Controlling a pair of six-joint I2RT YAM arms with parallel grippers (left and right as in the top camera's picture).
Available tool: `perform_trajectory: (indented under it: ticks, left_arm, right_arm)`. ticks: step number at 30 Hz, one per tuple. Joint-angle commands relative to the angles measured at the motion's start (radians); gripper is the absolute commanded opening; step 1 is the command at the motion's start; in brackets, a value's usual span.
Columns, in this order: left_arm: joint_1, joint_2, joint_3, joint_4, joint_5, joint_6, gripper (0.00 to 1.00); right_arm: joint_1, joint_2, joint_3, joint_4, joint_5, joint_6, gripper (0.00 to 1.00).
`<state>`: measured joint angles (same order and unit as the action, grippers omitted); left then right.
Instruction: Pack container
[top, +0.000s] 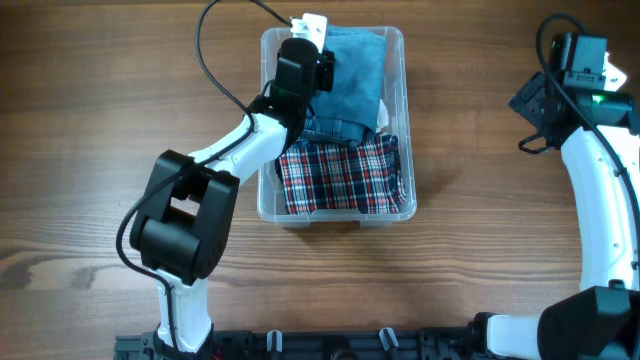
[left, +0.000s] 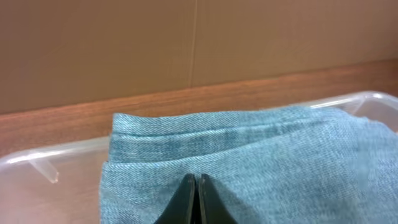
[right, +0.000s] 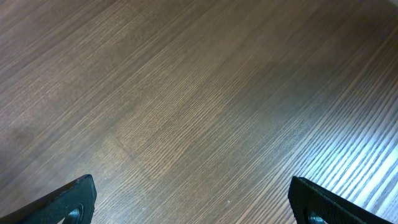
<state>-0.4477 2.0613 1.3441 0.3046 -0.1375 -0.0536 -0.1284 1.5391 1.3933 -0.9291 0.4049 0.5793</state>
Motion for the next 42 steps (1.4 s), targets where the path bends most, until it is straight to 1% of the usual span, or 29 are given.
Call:
perform_trajectory:
  ticks: [1,4,7,11,15,17,20,24,37,42]
  left_arm:
    - [0.0,0.031,-0.009,-0.087,0.071,-0.045,0.04]
    - [0.0,0.051,-0.009,-0.145,0.09,-0.06,0.04]
    - [-0.003,0.056,-0.009,-0.167,0.1,-0.06,0.04]
    - [-0.025,0.024,-0.009,-0.121,0.1,-0.059,0.04]
    - [-0.065,-0.047,-0.009,-0.066,0.1,-0.059,0.04]
    - [-0.1,-0.09,-0.009,-0.056,0.1,-0.059,0.04]
    - [-0.145,-0.106,-0.009,-0.054,0.099,-0.058,0.06]
    - [-0.171,-0.078,-0.009,-0.084,0.1,-0.059,0.06]
    - [-0.179,0.09,-0.009,-0.16,0.104,-0.06,0.07]
    - [-0.18,0.08,-0.009,-0.14,0.103,-0.059,0.08]
  right_arm:
    - [-0.005,0.008,-0.01,0.002,0.013,0.004,1.0]
    - [-0.005,0.008,-0.01,0.002,0.013,0.003,1.0]
    - [-0.005,0.008,-0.01,0.002,0.013,0.004,1.0]
    - [-0.005,0.008,-0.01,0.002,0.013,0.003,1.0]
    - [-0.005,0.008,-0.01,0.002,0.013,0.004,1.0]
    - [-0.005,0.008,-0.01,0.002,0.013,0.004,1.0]
    - [-0.005,0.008,-0.01,0.002,0.013,0.004,1.0]
    - [-0.005,0.008,-0.01,0.002,0.013,0.004,1.0]
    - [-0.005,0.008,-0.01,0.002,0.013,0.003,1.0]
    - [-0.005,0.008,-0.01,0.002,0.013,0.004,1.0]
